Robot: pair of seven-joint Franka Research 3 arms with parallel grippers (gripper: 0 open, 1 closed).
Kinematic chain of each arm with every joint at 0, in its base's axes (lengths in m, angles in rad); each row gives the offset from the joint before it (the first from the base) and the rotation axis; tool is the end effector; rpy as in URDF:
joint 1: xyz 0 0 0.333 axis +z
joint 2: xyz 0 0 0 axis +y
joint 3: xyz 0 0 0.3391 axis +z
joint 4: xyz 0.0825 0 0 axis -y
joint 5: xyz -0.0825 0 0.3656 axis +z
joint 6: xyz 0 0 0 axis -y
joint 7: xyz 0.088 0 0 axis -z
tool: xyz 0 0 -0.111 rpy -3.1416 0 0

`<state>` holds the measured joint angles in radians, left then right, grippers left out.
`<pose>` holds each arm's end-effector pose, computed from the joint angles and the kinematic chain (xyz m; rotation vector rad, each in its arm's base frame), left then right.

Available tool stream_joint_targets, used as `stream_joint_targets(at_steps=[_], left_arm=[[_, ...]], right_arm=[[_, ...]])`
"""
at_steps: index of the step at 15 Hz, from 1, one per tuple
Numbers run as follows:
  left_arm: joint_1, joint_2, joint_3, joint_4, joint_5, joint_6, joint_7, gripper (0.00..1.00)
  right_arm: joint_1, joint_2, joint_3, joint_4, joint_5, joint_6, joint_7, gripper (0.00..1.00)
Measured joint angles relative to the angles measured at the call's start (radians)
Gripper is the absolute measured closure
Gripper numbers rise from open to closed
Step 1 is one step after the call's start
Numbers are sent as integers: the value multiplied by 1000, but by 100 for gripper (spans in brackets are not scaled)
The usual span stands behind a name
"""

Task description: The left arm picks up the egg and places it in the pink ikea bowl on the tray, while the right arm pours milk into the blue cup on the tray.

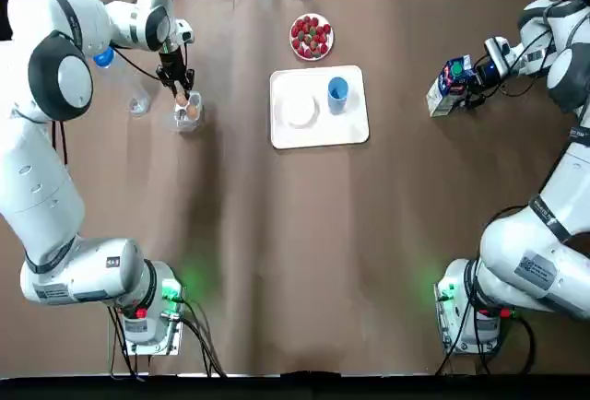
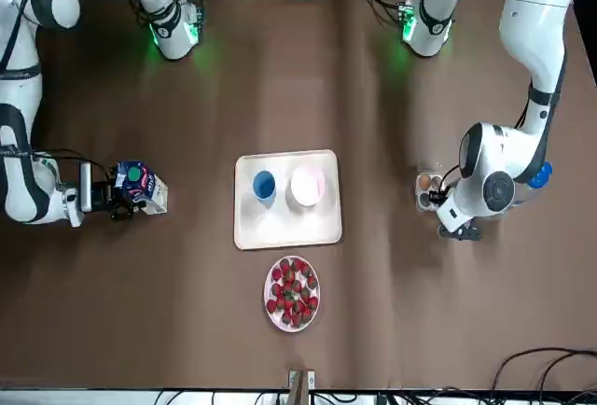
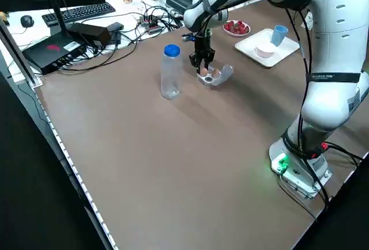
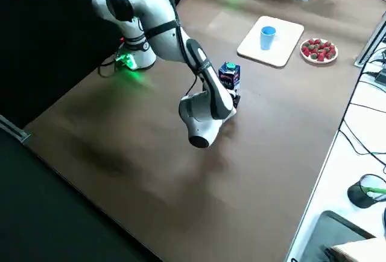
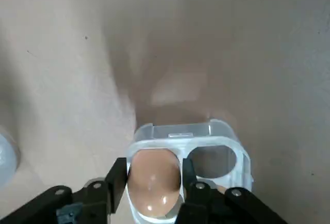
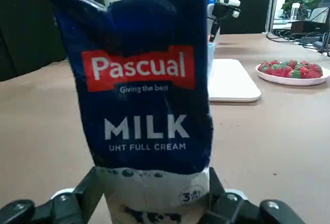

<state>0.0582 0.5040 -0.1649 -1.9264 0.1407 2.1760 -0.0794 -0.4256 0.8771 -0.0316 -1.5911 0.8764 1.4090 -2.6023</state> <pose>0.5929 -0.0529 0.2409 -3.0681 0.1710 0.3723 0.5688 -0.1714 0.1466 -1.2508 -1.5126 -0.8926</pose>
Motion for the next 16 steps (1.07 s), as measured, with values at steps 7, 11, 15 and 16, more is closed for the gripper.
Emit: stream_joint_targets(at_steps=[7, 11, 15, 16], left_arm=[[0, -1, 0, 1, 0, 0, 0, 54], [0, -1, 0, 7, 0, 0, -1, 54], [1, -2, 0, 41, 0, 1, -1, 54], [1, -4, 0, 49, 0, 0, -1, 54]], right_arm=[[6, 0, 1, 0, 0, 0, 0, 24], [10, 0, 1, 4, 0, 0, 0, 31], [24, -6, 1, 16, 0, -26, 28, 35], [30, -10, 1, 21, 0, -30, 46, 35]])
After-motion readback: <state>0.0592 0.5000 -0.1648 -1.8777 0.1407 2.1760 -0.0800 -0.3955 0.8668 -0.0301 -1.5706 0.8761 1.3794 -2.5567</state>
